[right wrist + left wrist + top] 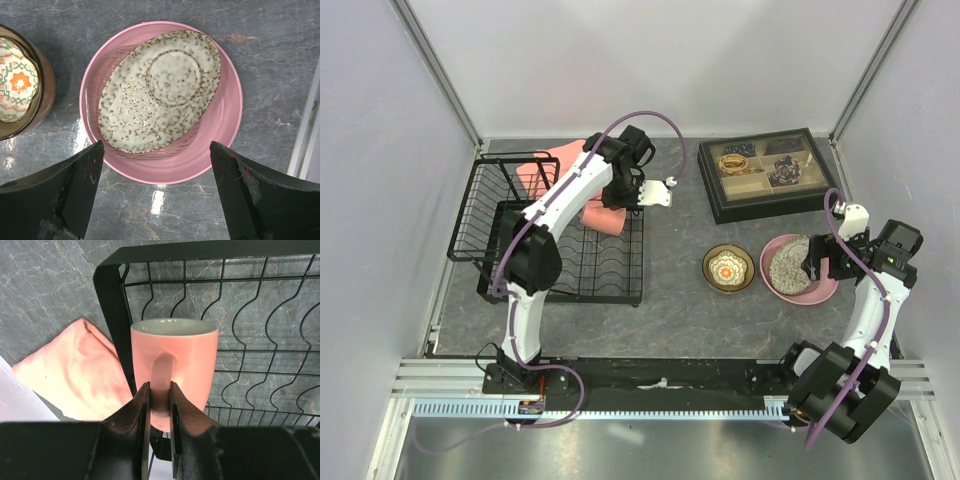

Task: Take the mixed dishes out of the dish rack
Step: Pick up the cup from the dish rack.

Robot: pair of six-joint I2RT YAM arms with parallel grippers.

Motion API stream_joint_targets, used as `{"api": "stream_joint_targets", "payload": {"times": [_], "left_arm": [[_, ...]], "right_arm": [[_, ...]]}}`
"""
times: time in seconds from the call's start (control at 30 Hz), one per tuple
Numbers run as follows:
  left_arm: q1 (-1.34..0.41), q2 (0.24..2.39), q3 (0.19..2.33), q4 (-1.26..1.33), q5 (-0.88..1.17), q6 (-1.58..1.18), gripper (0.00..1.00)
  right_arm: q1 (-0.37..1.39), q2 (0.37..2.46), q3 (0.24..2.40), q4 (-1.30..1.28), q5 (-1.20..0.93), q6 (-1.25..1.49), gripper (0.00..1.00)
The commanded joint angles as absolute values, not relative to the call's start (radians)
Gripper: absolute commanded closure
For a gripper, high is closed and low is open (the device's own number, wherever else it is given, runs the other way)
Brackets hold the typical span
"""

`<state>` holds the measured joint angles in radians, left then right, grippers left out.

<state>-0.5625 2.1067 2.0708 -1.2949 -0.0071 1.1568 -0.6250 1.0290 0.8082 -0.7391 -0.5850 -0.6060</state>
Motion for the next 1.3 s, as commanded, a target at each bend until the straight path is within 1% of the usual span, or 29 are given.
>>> {"api": "stream_joint_targets", "payload": {"times": [0.0,0.3,0.53,0.7,0.8,0.87,1.03,1.27], "left_arm": [[-0.563,1.999,2.083,-1.304,-0.038,1.146,0.99],[-0.563,1.973,2.114,-1.322,-0.026,1.146,0.98],[-0.564,1.948,2.172,-1.336,0.034,1.123,0.98],[-0.563,1.94,2.22,-1.339,0.103,1.065,0.98],[-0.563,1.925,2.221,-1.341,0.135,1.049,0.98],[-0.563,1.919,2.22,-1.342,0.152,1.045,0.98],[-0.558,1.893,2.22,-1.35,0.21,1.037,0.98],[-0.558,1.858,2.241,-1.365,0.291,1.008,0.98]], "right_arm": [[-0.629,1.037,0.856,-0.772,-0.646,-0.624,0.05],[-0.614,1.052,0.969,-0.853,-0.716,-0.646,0.04],[-0.557,1.143,1.12,-0.985,-0.879,-0.686,0.02],[-0.485,1.199,1.184,-1.002,-0.976,-0.655,0.02],[-0.431,1.212,1.2,-0.965,-0.999,-0.585,0.02],[-0.376,1.209,1.197,-0.896,-0.986,-0.533,0.02],[-0.198,1.204,1.166,-0.703,-0.864,-0.361,0.02],[-0.006,1.244,1.147,-0.453,-0.769,-0.177,0.02]]}}
